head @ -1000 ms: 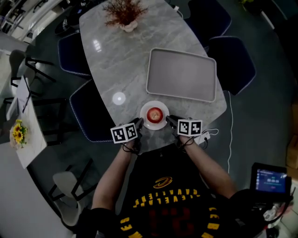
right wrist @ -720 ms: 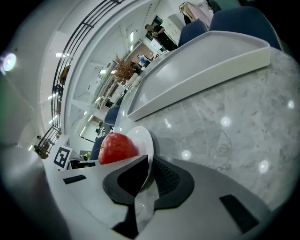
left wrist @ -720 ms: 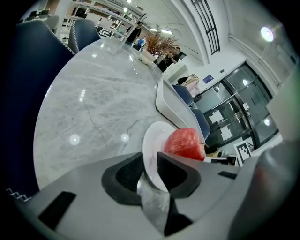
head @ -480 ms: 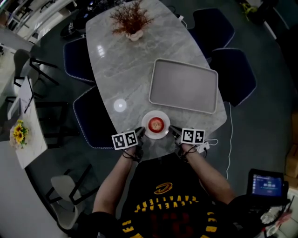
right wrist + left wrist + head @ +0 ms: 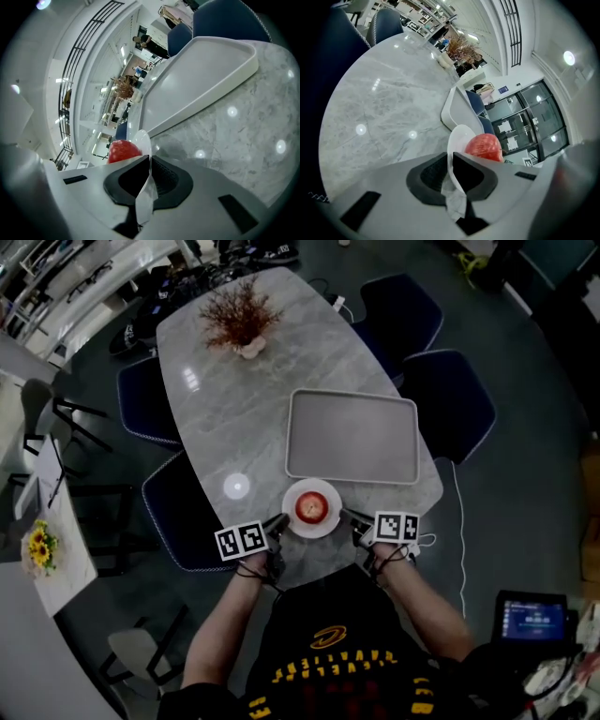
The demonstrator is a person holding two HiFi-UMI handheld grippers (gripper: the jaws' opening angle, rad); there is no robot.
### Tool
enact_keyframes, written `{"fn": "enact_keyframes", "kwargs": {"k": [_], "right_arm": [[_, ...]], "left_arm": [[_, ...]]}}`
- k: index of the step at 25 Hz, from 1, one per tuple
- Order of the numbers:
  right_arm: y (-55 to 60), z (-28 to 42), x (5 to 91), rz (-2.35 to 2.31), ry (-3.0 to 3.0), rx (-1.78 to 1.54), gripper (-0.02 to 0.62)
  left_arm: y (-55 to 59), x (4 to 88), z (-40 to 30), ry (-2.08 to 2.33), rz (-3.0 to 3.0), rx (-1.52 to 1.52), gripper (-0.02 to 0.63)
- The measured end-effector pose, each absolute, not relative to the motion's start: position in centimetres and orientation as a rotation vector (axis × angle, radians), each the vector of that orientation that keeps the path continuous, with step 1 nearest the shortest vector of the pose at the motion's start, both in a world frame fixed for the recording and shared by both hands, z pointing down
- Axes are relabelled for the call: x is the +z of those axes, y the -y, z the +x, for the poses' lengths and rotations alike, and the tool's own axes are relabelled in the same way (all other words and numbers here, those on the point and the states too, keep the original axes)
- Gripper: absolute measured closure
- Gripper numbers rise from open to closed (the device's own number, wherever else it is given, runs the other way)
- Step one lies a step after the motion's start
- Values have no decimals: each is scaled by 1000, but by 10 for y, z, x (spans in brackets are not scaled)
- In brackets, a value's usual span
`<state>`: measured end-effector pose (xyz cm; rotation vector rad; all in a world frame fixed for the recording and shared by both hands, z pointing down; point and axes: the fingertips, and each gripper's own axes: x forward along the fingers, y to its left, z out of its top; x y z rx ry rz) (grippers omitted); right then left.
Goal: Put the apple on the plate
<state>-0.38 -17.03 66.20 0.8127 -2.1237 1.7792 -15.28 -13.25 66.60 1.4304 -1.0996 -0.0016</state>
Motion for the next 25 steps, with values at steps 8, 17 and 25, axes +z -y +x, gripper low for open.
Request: {"fn": "enact_keyframes", "kwargs": {"k": [8,17,25], "right_arm": [[217,27,638,907,2203,1819,569],[263,53,617,971,2237,1845,569],[280,49,613,983,2233,1832,569]], "left_arm": [[188,644,-125,1008,1514,-16,568],[249,614,-103,946,1597,-31,574],[265,616,-106,929,1573,-38,574]]}}
